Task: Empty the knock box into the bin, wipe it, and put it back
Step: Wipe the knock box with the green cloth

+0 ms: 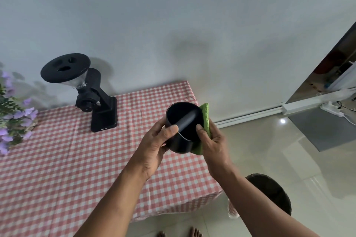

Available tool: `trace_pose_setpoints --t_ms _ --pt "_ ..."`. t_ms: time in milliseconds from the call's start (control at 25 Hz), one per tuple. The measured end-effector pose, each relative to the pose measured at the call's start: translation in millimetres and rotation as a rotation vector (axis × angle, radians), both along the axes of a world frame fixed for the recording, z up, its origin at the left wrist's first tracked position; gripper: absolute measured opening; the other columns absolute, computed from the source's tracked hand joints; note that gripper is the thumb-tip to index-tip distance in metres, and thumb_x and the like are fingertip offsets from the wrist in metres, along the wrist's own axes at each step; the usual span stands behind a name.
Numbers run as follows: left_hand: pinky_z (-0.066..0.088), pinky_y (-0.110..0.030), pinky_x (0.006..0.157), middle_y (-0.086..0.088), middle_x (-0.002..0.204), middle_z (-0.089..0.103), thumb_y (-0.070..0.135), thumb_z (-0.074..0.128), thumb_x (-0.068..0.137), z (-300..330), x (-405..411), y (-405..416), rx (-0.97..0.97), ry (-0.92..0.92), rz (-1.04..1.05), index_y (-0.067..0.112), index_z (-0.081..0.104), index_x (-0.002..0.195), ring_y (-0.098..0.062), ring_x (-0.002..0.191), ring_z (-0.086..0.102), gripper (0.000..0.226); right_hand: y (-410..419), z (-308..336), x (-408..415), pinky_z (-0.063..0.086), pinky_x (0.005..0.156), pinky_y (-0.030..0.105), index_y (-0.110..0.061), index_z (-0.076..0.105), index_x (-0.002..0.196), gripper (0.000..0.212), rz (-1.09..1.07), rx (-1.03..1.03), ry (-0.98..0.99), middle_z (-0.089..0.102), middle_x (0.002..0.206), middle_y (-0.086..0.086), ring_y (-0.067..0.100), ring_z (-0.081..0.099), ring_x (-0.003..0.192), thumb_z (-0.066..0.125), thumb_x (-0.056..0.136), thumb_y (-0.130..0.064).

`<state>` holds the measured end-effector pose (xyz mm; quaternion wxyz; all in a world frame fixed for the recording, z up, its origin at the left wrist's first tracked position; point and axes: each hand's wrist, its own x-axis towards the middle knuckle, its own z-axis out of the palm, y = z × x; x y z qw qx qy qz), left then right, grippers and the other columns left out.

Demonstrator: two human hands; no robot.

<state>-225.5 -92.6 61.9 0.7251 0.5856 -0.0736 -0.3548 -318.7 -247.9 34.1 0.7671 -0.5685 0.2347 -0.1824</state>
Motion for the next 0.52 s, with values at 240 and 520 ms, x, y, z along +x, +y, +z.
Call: trace_pose_setpoints --t_ms 240,520 --pt "0.065 -0.045 0.087 -0.003 0.124 0.077 0.032 0.074 0.087 1 -3 -3 -0.088 0.014 0.141 0.03 0.071 0.132 -0.028 0.115 0.074 0.045 15 17 -12 0.062 0.101 0.045 -0.026 0.066 0.142 0.038 0.003 -0.063 -0.072 0.079 0.13 0.002 0.021 0.076 0.121 0.058 0.108 -0.013" --pt "0.067 -0.04 0.084 0.0 0.124 0.079 0.004 0.068 0.099 -4 -2 0 -0.079 -0.054 0.261 0.019 0.065 0.139 -0.023 0.117 0.075 0.043 29 23 -19 0.06 0.105 0.035 -0.04 0.064 0.141 0.043 0.065 -0.159 -0.158 0.068 0.146 -0.004 0.014 0.065 0.137 0.056 0.108 -0.014"
